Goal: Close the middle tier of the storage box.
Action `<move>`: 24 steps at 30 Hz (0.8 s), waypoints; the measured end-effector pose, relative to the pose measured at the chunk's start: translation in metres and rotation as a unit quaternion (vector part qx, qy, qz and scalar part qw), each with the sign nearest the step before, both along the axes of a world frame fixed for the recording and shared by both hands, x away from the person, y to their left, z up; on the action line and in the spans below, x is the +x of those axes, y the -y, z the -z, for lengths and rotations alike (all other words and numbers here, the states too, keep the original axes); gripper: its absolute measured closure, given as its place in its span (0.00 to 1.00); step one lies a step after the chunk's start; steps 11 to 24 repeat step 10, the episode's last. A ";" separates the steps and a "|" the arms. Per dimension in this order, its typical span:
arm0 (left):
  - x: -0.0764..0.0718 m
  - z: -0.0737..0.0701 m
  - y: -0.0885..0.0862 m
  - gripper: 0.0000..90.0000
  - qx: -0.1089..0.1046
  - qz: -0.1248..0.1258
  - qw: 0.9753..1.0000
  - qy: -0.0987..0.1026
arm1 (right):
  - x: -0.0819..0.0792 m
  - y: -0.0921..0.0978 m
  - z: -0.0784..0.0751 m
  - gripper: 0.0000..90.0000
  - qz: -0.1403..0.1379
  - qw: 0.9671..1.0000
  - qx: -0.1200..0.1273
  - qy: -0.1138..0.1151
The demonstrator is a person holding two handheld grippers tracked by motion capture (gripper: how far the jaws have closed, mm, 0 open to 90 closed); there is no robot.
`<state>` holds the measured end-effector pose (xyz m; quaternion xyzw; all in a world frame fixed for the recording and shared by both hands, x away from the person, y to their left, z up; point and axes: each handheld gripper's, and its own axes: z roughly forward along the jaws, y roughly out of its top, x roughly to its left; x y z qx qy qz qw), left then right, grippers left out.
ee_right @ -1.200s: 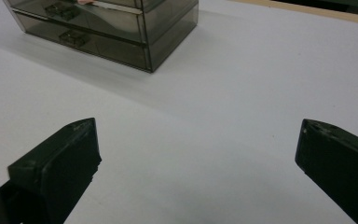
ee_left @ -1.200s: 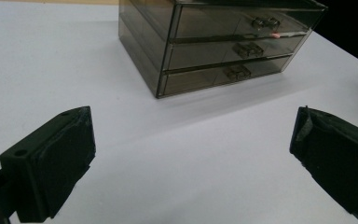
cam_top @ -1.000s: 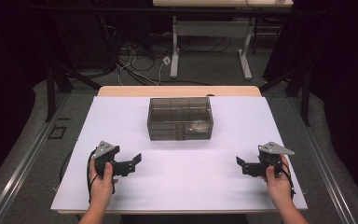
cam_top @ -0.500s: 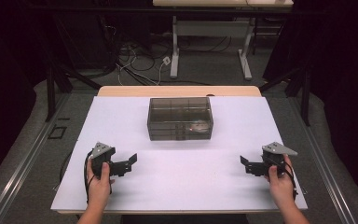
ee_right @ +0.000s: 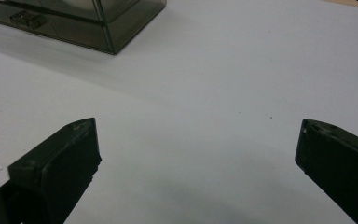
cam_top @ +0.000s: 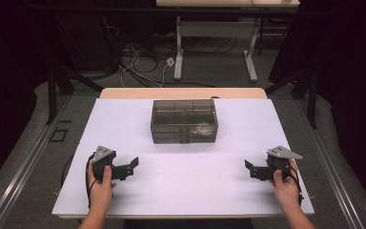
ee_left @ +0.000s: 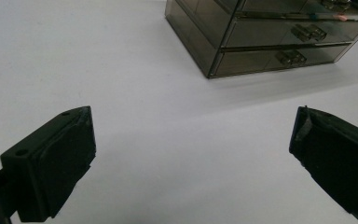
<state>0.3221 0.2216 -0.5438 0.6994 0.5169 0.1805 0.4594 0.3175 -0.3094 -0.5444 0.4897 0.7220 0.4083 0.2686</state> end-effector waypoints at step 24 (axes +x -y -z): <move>0.001 0.002 0.000 0.01 0.005 -0.003 1.000 -0.002 | 0.001 0.001 0.003 0.00 0.002 1.000 -0.002 -0.002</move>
